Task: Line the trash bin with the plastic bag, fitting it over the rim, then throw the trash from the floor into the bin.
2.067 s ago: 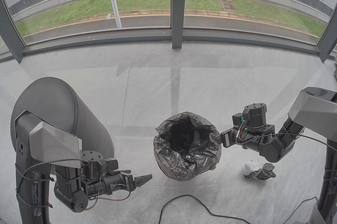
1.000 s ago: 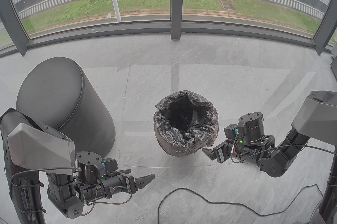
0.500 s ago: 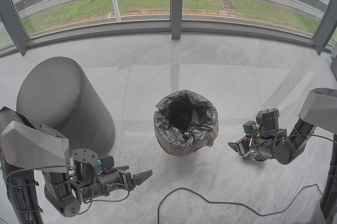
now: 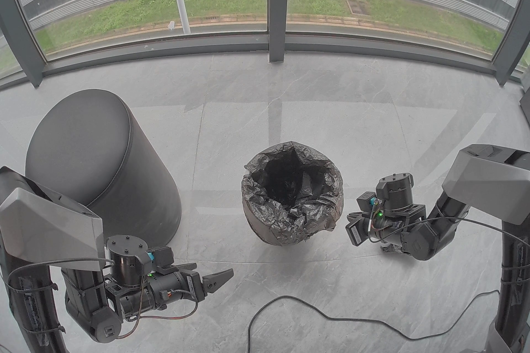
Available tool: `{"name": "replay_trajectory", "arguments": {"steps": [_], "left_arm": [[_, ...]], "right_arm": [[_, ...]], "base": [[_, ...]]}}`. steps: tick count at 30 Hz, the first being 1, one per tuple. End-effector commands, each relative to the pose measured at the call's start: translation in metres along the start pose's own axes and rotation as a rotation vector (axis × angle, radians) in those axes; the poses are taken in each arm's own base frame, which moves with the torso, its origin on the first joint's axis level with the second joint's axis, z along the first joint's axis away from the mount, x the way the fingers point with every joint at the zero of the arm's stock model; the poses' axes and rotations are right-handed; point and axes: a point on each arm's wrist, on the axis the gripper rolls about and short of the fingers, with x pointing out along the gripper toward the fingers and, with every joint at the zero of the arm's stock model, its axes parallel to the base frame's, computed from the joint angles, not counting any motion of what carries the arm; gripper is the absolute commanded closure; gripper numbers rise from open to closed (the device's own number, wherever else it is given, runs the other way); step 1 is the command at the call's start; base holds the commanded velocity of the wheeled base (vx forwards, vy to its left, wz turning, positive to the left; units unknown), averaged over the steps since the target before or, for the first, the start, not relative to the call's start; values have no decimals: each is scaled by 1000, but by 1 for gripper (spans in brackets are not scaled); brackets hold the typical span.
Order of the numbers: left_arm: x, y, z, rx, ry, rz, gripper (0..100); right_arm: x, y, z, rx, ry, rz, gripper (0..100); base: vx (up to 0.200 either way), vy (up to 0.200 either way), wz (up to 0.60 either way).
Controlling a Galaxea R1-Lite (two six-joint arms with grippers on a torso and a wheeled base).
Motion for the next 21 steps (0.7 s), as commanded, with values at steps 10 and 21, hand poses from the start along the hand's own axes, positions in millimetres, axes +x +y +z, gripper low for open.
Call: {"name": "replay_trajectory", "arguments": {"steps": [10, 21], "left_arm": [[-10, 4, 0, -16, 3, 25, 0], [-18, 14, -1, -41, 6, 67, 0]], "right_arm": [[44, 8, 0, -7, -38, 34, 100], [62, 7, 2, -7, -7, 44, 100]], "base": [[0, 0, 0], [0, 0, 0]]}}
